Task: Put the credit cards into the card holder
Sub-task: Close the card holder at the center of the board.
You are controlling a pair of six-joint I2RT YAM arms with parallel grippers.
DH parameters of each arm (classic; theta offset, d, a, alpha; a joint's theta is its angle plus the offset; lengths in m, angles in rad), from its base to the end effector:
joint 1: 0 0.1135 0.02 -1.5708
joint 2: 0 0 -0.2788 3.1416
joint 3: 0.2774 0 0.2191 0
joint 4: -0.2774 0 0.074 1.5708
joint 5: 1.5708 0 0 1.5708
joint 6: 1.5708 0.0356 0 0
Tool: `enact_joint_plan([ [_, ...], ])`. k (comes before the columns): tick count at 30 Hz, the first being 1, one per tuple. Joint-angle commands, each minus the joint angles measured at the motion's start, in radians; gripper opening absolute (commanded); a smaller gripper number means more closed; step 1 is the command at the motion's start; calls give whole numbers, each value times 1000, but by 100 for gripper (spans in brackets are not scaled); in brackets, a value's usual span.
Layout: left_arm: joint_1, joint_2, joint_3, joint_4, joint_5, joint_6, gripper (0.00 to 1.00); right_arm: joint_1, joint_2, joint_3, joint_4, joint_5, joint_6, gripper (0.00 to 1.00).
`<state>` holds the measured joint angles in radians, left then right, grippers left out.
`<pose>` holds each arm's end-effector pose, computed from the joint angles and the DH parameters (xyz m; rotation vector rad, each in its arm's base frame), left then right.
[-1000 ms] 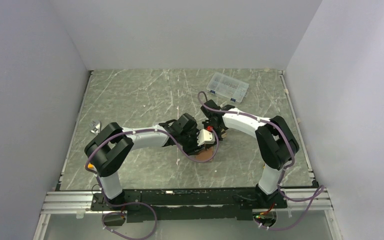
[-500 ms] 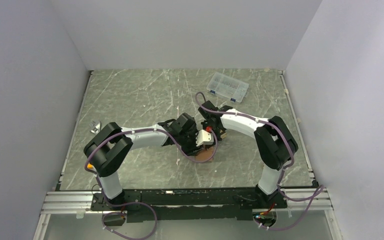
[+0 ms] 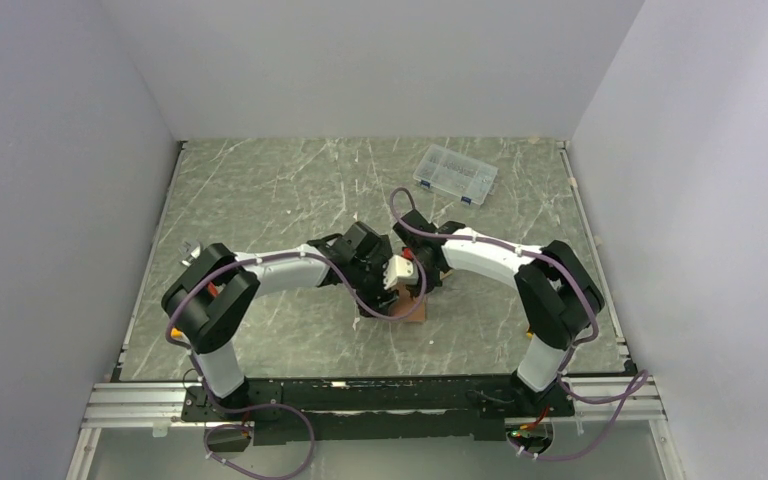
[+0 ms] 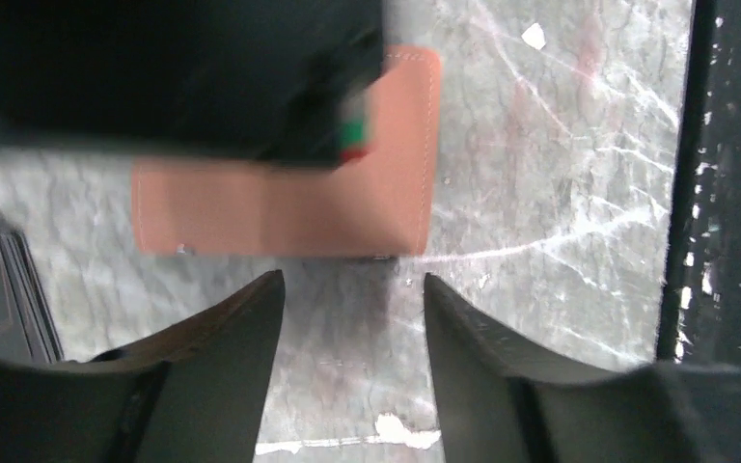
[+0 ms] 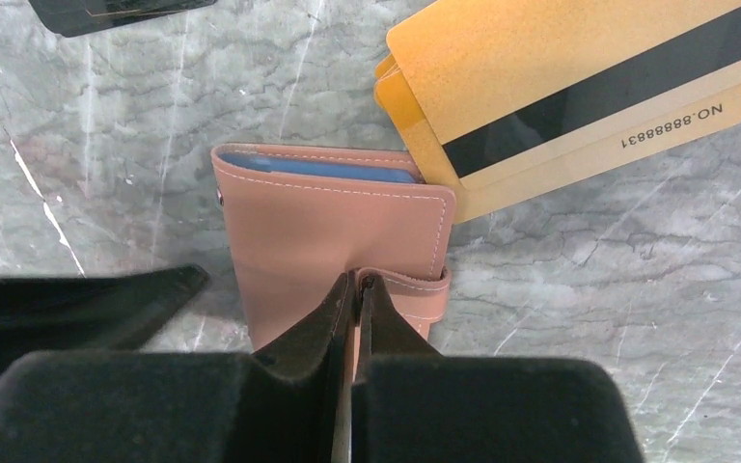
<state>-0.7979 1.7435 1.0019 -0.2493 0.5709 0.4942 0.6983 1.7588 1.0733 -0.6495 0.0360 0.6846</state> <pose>0.2102 -0.2431 0.2031 1.6995 1.8862 -0.8478 0.2297 0.1911 0.1939 -0.0138 2.9316 0.1808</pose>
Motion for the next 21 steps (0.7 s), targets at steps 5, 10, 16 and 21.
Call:
enact_joint_plan([
  [5,211,-75,51,19,105,-152,65,83,117,-143,17,110,27,0],
  [10,305,-134,30,40,182,-215,68,96,130,-172,37,110,38,0],
  [16,365,-221,-1,76,215,-261,73,105,145,-202,67,100,47,0],
  [21,450,-229,48,22,255,-287,85,118,186,-218,98,78,45,0],
])
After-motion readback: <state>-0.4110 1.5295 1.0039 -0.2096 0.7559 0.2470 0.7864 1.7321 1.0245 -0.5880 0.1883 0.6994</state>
